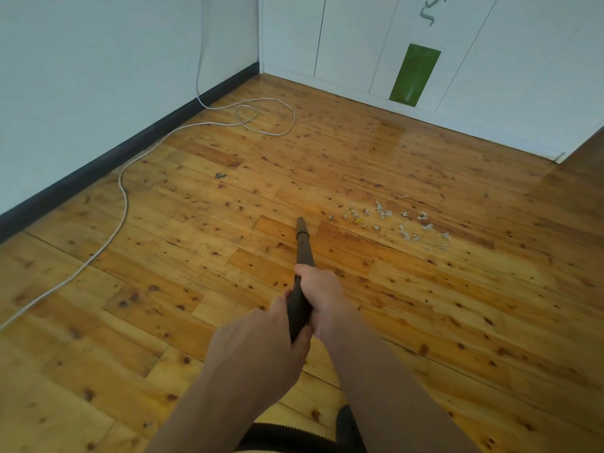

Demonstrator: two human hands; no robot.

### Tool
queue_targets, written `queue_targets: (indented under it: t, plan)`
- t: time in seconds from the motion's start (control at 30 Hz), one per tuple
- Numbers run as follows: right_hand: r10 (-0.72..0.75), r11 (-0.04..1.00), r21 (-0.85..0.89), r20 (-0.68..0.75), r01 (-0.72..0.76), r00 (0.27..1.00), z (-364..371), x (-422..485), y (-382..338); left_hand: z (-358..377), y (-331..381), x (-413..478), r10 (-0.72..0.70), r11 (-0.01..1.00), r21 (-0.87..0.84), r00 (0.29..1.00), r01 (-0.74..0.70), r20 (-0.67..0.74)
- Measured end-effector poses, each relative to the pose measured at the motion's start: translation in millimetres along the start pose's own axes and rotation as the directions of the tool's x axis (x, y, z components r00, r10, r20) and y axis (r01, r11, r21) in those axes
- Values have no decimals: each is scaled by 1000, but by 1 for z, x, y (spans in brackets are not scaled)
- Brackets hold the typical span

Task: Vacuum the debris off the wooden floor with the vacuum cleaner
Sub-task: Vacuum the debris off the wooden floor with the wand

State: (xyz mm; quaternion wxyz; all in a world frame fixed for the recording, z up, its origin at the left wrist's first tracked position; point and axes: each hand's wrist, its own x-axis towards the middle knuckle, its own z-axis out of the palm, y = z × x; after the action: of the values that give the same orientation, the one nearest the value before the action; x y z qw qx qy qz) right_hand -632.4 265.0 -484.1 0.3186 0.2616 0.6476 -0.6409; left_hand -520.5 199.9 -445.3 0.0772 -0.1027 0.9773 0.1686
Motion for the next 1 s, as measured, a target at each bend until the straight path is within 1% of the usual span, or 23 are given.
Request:
queue_targets:
  t: [0.23,0.43,0.6,0.9,1.0]
  plan:
    - [-11,1000,13,32,11,999,11,3,1,-3,-8,-1,-24,1000,12,1000,24,-10]
    - [-20,1000,-7,26,20,999,20,3,0,0,-17,2,-37,999,-27,999,37,-11]
    - [0,1000,-20,20,1,1000,20,2,-2,1,-18,4,-64,994,-83,998,65,13]
    - [-11,1000,2,24,11,1000,14,0,-6,2,-14,9,-71,993,-100,997,68,-20]
    - [-12,1000,-2,12,12,1000,10,0,-8,2,-12,9,-65,990,-123,998,65,0]
